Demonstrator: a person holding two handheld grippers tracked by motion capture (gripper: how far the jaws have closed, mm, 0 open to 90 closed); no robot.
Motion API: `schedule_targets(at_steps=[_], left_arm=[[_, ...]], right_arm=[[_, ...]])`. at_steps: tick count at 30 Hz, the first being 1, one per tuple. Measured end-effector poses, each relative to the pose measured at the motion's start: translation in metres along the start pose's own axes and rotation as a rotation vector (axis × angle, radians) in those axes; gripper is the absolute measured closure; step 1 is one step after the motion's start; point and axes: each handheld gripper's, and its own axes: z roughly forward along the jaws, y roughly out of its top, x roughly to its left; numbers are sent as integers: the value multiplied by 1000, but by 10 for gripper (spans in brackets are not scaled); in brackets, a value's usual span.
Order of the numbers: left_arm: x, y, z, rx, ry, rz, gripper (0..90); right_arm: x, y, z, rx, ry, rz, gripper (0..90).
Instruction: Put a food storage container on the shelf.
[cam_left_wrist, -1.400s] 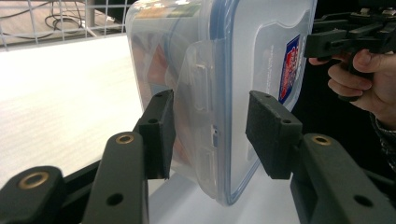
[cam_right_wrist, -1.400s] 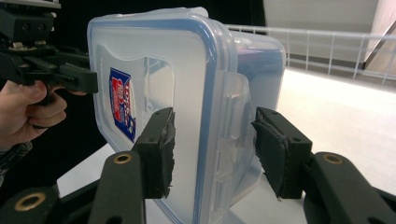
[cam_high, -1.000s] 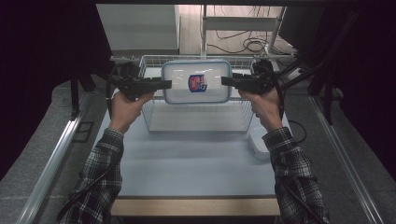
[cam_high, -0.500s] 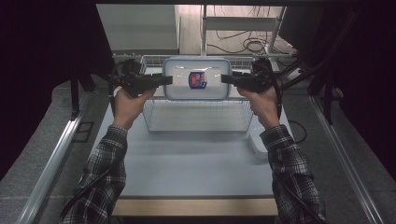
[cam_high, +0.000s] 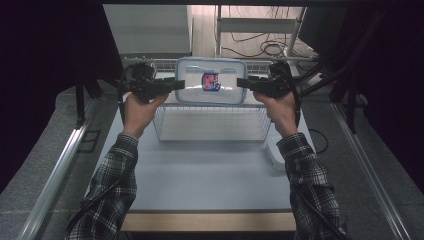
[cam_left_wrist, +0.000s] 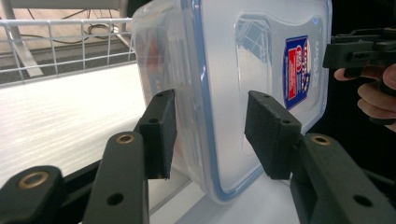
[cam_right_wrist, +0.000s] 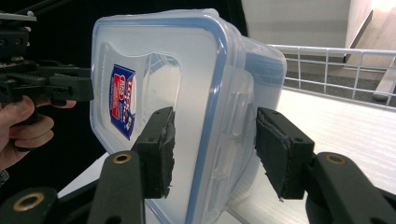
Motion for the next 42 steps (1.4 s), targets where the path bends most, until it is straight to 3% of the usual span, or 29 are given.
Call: schedule_targets(at_steps=[7, 11, 14, 17, 26, 33, 36, 40, 42], left_arm=[[0, -2, 5, 23, 16, 6, 522], [-1, -3, 10, 57, 39, 7, 500], [3, -4, 10, 28, 10, -33, 493], [5, -2, 10, 33, -15, -60, 478], [2, 2, 8, -1, 42, -38, 483], [0, 3, 5, -3, 82, -8, 483], [2, 2, 3, -7, 84, -11, 485], [-2, 1, 2, -11, 103, 19, 493], [-4, 1, 1, -14, 91, 28, 491]], right_arm=[[-2, 1, 1, -1, -13, 23, 466], [-2, 1, 4, 9, -46, 13, 434], [-2, -1, 7, 35, -86, -2, 441], [-4, -3, 9, 40, -97, 1, 435], [-6, -4, 7, 12, -84, 25, 484], [-4, -4, 8, 4, -106, 21, 502], [-3, -5, 6, 1, -106, 24, 536], [-1, -6, 5, -5, -97, 18, 534], [1, -7, 3, -8, -100, 8, 524]])
